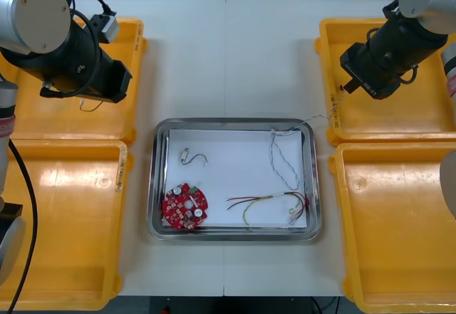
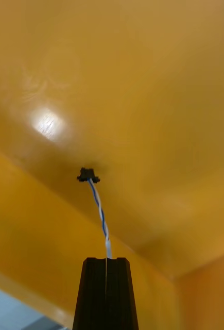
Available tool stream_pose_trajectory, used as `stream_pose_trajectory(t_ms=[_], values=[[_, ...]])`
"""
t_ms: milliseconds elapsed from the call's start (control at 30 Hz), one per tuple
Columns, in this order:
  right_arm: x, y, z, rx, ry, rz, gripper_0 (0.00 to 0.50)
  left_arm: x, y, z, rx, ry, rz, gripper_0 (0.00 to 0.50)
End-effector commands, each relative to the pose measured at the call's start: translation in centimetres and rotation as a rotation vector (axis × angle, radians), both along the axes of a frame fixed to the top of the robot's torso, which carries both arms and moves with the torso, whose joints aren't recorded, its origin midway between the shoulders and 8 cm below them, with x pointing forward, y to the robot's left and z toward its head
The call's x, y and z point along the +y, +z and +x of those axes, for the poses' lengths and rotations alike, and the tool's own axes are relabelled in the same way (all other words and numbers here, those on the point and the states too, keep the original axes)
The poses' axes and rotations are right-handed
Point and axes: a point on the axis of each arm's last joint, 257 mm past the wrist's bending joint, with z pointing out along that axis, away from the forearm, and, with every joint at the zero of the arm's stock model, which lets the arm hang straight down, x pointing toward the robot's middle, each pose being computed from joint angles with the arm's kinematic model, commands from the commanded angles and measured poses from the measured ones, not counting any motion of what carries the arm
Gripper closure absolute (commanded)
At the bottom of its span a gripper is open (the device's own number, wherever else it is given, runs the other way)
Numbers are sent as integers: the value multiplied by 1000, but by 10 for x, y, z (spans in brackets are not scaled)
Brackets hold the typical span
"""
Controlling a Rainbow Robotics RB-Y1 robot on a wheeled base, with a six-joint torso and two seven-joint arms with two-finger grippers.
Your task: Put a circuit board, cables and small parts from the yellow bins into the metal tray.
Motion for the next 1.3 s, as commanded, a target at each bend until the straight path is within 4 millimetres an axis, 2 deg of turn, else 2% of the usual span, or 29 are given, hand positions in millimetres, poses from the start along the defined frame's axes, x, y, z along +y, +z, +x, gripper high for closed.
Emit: stream_pose_trajectory(t_ms=[33, 300, 400, 433, 467, 500, 533, 567, 600, 667, 1233, 1267, 1300], values=[[-6, 30, -3, -31, -17, -26, 500, -10, 6, -3, -10, 85, -77, 500], [-6, 32, -7, -24, -1, -32, 500, -10, 6, -3, -9, 87, -78, 500], [-7, 27, -7, -22, -1, -32, 500, -10, 6, -3, -9, 89, -79, 500], [-7, 26, -7, -23, -1, -32, 359, -10, 7, -3, -11, 88, -79, 500], [-7, 23, -6, -27, -3, -28, 359, -10, 7, -3, -11, 88, -79, 500], [-7, 19, -5, -31, -3, -24, 243, -10, 7, -3, -10, 90, -80, 500], [-7, 18, -4, -36, -2, -23, 219, -10, 6, -3, -8, 89, -81, 500], [-7, 14, -4, -36, -4, -20, 141, -10, 6, -3, -9, 90, -80, 500], [-6, 13, -3, -42, -1, -13, 91, -10, 6, -3, -9, 91, -81, 500], [-5, 11, -2, -48, -1, -8, 55, -10, 7, -3, -9, 92, -81, 500], [-2, -7, -3, -47, 1, 9, 48, -11, 7, -4, -8, 90, -85, 500], [-1, -10, -5, -41, 2, 13, 144, -12, 7, -4, -8, 89, -86, 500], [-2, -10, -5, -41, 1, 11, 266, -12, 7, -3, -10, 91, -86, 500]])
